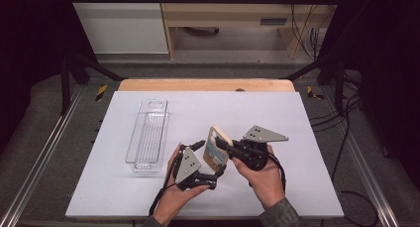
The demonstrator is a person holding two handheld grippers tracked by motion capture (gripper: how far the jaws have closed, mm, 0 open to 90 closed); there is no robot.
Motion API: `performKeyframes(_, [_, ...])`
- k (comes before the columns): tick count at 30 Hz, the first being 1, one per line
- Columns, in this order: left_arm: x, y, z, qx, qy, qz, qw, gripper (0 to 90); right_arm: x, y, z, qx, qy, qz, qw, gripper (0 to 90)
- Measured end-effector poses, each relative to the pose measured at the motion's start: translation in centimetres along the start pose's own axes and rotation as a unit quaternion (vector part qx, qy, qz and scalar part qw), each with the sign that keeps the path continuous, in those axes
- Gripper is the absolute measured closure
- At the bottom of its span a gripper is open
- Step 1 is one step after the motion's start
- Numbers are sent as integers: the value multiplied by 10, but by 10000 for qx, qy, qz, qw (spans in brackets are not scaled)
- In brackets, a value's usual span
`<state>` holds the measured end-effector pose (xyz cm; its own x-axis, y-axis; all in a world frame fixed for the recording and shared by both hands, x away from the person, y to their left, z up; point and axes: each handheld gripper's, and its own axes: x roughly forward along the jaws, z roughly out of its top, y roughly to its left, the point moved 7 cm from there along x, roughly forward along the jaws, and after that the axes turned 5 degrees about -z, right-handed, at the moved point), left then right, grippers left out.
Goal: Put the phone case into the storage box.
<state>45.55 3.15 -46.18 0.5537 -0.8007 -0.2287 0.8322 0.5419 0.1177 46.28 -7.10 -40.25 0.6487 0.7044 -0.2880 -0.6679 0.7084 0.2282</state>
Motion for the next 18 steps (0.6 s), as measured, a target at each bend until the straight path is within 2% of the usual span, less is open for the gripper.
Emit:
performKeyframes(12, [-3,6,2,-231,-111,65,9997,24,13,15,-10,-215,217,64,9995,860])
performKeyframes(18, [-5,8,5,-260,-165,98,9995,37,16,18,-13,-276,246,44,9993,860])
